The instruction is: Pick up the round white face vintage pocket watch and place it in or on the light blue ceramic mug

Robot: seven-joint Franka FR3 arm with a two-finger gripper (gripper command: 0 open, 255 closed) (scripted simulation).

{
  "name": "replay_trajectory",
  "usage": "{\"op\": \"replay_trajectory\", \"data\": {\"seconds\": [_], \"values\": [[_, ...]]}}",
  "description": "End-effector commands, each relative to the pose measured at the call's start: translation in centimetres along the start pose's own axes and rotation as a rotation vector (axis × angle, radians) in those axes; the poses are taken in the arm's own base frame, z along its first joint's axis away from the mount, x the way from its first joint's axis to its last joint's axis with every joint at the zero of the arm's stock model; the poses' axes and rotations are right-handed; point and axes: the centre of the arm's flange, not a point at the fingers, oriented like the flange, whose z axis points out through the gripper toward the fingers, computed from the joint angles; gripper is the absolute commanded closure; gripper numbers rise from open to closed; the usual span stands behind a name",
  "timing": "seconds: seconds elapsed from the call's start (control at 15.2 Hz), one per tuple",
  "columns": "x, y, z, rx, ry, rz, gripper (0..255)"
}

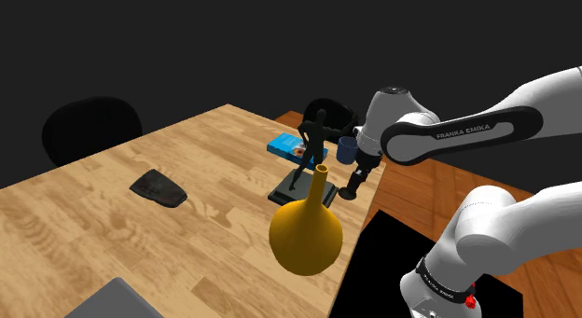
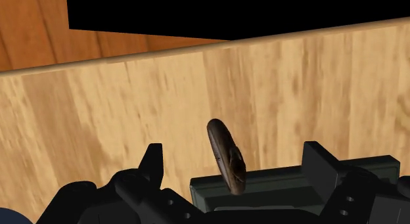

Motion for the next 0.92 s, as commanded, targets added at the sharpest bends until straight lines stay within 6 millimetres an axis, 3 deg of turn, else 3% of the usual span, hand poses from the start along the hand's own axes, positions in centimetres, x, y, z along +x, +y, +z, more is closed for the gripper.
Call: {"op": "replay_trajectory", "data": {"seconds": [0.0,0.07,0.13,0.73,0.86], "values": [[0.0,0.0,0.0,0.000,0.000,0.000,0],[0.0,0.0,0.0,0.000,0.000,0.000,0],[0.0,0.0,0.0,0.000,0.000,0.000,255],[0.0,0.0,0.0,0.000,0.000,0.000,255],[0.0,0.1,-1.0,0.000,0.000,0.000,255]]}}
